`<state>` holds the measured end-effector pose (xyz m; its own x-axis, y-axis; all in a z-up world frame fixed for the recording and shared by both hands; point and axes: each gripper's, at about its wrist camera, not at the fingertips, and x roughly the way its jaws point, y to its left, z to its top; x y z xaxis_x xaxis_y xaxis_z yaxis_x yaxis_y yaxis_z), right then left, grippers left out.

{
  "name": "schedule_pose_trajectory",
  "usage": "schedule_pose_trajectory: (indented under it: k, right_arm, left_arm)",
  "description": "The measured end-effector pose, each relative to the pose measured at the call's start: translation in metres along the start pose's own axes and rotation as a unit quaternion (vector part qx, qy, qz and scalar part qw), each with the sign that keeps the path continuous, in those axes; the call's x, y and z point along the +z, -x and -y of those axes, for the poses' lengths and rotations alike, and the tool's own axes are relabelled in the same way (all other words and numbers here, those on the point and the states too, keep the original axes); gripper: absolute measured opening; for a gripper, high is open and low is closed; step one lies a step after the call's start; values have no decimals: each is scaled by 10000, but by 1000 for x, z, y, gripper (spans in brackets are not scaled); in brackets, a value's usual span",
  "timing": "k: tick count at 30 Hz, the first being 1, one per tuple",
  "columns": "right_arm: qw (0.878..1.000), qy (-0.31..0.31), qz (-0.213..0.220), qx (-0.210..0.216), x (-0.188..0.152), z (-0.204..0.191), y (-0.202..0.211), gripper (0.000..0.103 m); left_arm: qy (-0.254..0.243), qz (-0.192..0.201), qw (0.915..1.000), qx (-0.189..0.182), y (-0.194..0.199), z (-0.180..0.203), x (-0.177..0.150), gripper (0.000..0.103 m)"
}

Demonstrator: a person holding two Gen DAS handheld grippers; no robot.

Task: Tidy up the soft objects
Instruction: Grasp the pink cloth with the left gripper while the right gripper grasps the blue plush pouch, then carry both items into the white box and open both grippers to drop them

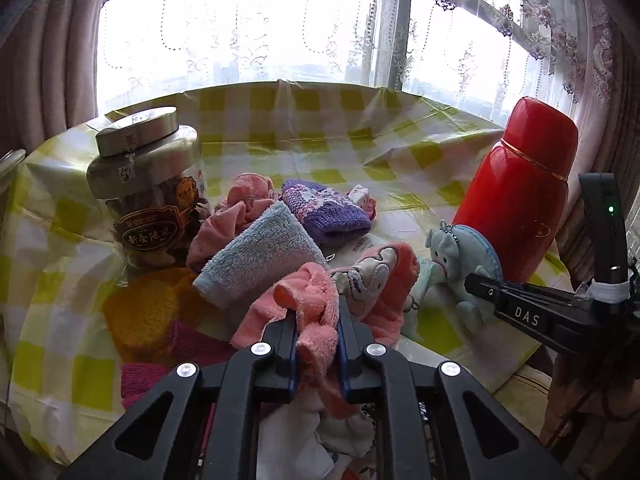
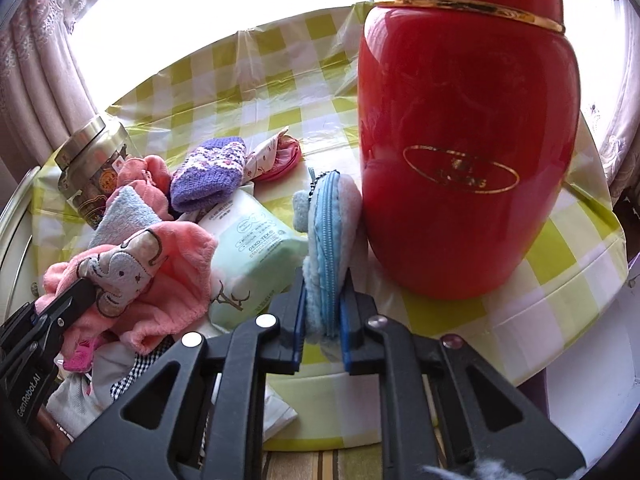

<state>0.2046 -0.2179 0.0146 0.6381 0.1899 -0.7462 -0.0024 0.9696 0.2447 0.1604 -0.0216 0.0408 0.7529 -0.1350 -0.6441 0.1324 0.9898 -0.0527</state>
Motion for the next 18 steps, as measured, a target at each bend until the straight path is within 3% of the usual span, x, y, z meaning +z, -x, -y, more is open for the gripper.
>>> schedule_pose_trajectory:
  k: [11,18]
  right_arm:
    - [9989,71,416,215,-17,28,69,16]
    - [9985,-96,481,226,-33,64,104,16]
  left_arm:
    - [39,871,9961,-95,61,26,8,14]
    - [-103,894,9957,-227,75,54,9,14]
